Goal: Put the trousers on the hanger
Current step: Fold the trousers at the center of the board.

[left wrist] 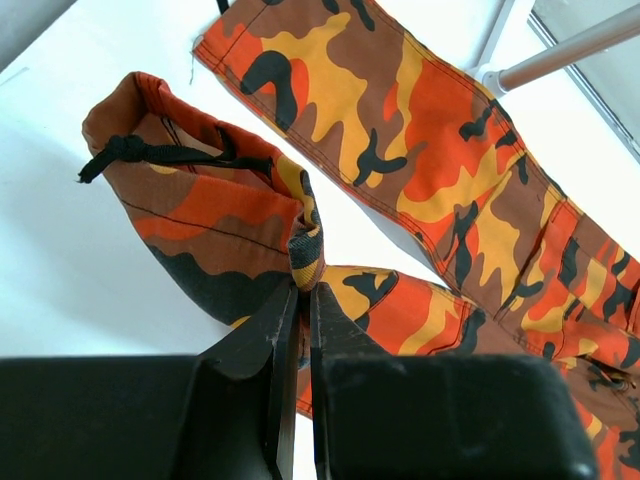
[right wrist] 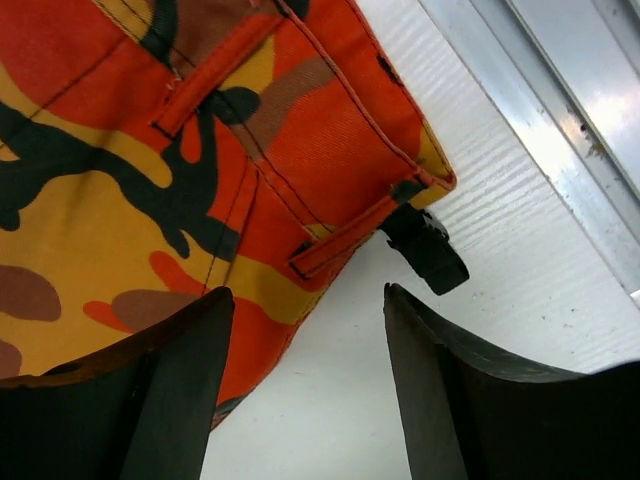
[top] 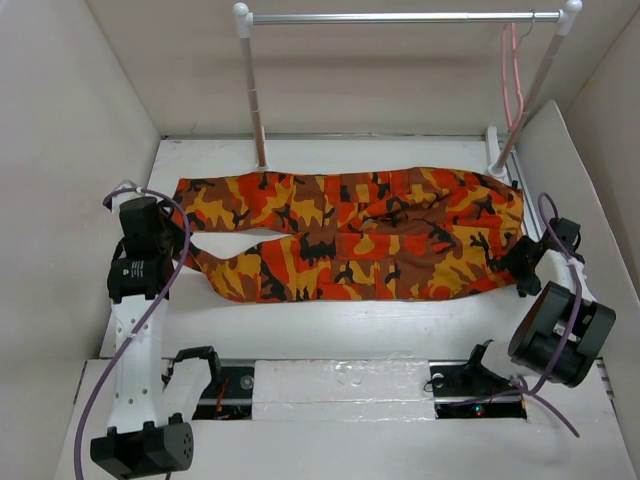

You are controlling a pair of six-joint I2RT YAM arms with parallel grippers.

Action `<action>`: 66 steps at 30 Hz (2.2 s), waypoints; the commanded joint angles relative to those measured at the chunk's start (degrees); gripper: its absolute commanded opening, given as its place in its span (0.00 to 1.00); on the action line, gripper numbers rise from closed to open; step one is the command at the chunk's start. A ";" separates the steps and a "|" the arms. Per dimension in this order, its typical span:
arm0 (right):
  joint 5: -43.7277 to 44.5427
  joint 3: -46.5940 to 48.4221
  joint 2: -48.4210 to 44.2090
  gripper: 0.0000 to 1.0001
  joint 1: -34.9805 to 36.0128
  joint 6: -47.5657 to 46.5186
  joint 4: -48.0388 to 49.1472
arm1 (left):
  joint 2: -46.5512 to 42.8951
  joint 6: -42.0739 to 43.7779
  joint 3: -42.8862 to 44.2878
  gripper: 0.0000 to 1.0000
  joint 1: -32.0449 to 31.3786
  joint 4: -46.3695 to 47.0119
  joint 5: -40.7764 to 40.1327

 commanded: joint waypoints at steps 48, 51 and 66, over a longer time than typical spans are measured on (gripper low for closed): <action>20.78 28.05 -0.71 0.00 3.89 -11.04 -18.16 | 30.44 -9.53 23.02 0.00 -1.05 -3.81 -30.46; 19.02 32.09 5.53 0.00 5.20 -11.39 -15.51 | 32.56 -8.48 22.75 0.00 -0.35 -1.26 -31.34; 13.03 62.56 33.74 0.00 8.37 -11.66 -13.03 | 55.47 -1.02 39.43 0.00 1.67 -0.73 -33.45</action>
